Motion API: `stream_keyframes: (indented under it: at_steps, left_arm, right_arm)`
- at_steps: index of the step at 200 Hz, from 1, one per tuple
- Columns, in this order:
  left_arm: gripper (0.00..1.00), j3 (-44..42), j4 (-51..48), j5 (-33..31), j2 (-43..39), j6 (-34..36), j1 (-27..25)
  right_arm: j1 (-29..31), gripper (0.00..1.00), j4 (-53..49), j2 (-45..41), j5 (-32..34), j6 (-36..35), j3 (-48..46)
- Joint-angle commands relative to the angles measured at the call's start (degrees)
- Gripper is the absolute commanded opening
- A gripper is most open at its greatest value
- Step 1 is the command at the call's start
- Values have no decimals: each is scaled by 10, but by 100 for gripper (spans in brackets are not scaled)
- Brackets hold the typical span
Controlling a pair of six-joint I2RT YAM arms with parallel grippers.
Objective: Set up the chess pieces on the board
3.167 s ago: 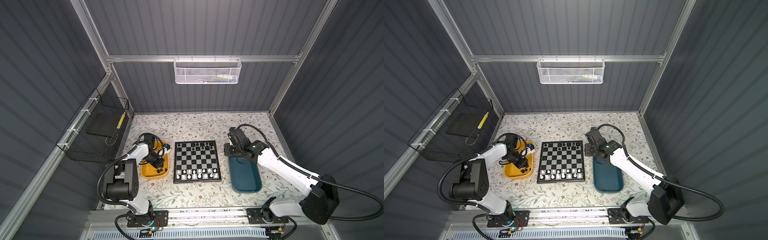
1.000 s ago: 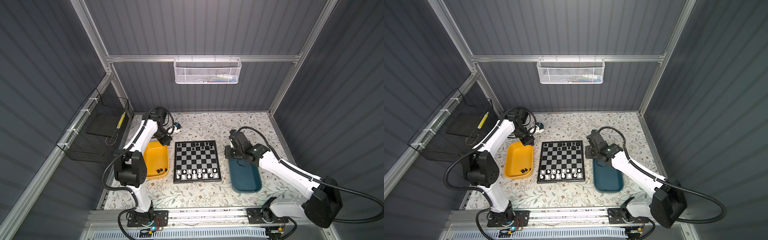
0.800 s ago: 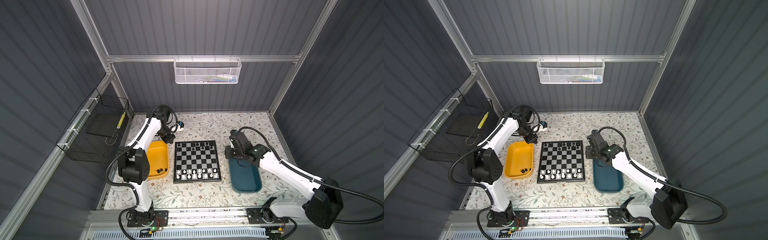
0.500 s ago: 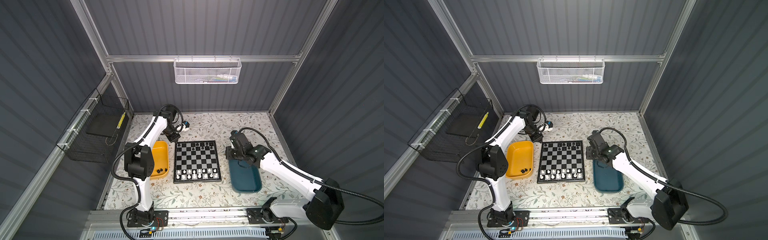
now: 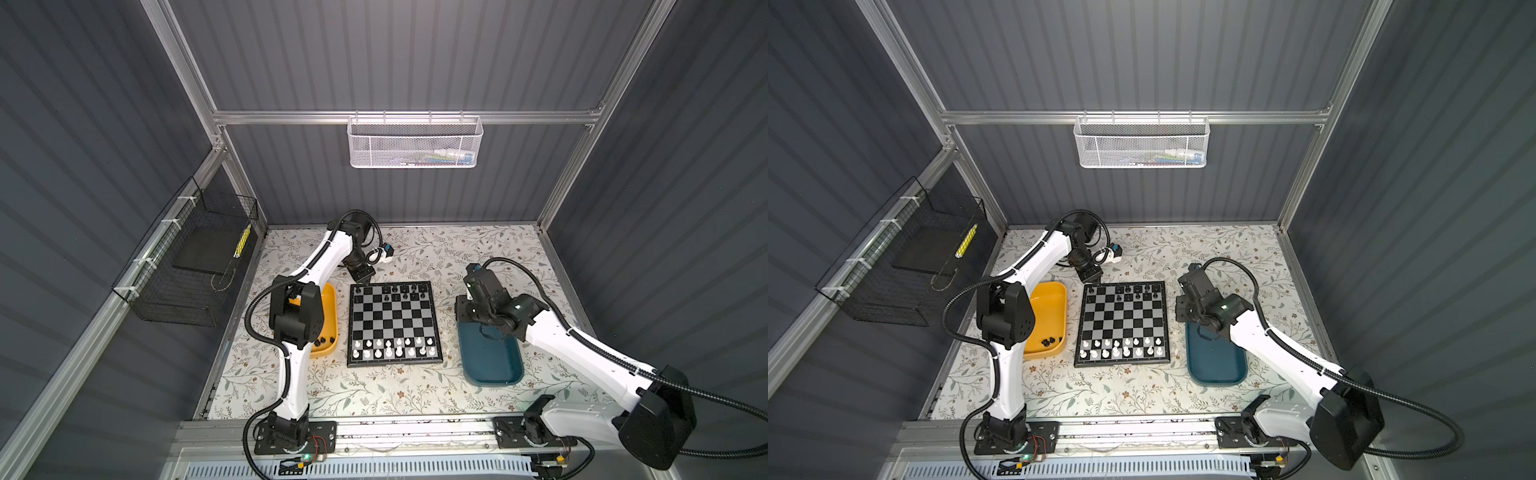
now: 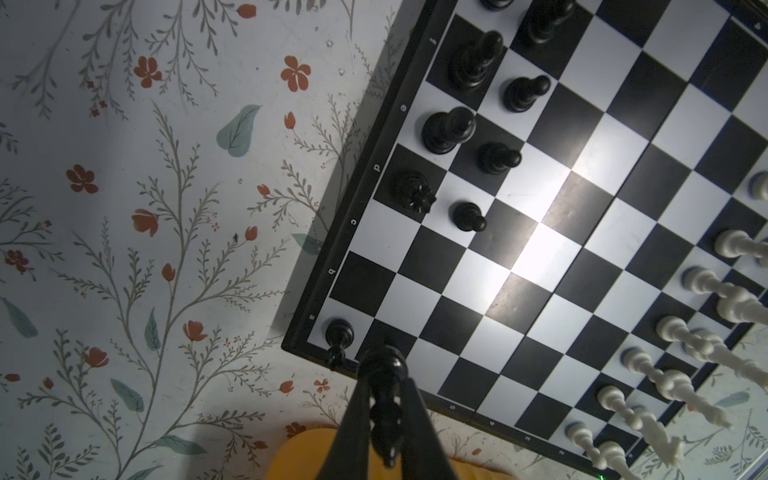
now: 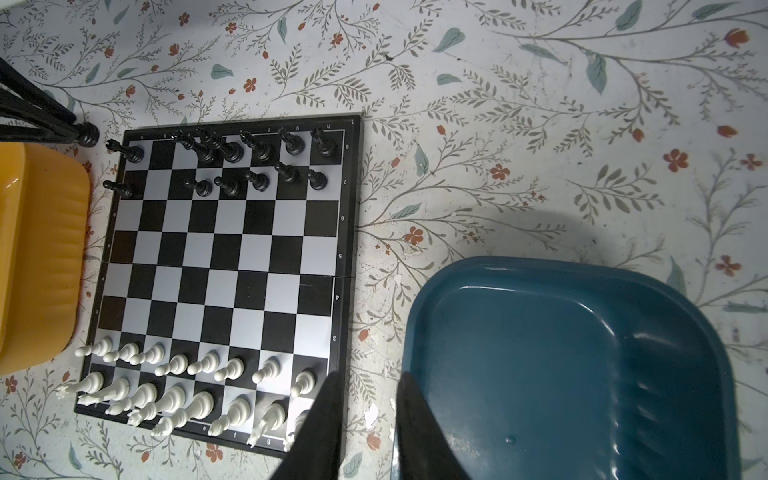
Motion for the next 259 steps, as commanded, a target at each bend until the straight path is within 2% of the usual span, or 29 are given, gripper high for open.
stream_keyframes:
  at_steps: [1,259]
  left_arm:
    - [16,19,0,16,14,-4,-6]
    - [16,0,53,15,70,-21,-21]
  right_arm:
    - [-1,27,-13,-9,10,8,-8]
    - [-2,27,-28,-28,20,12,-20]
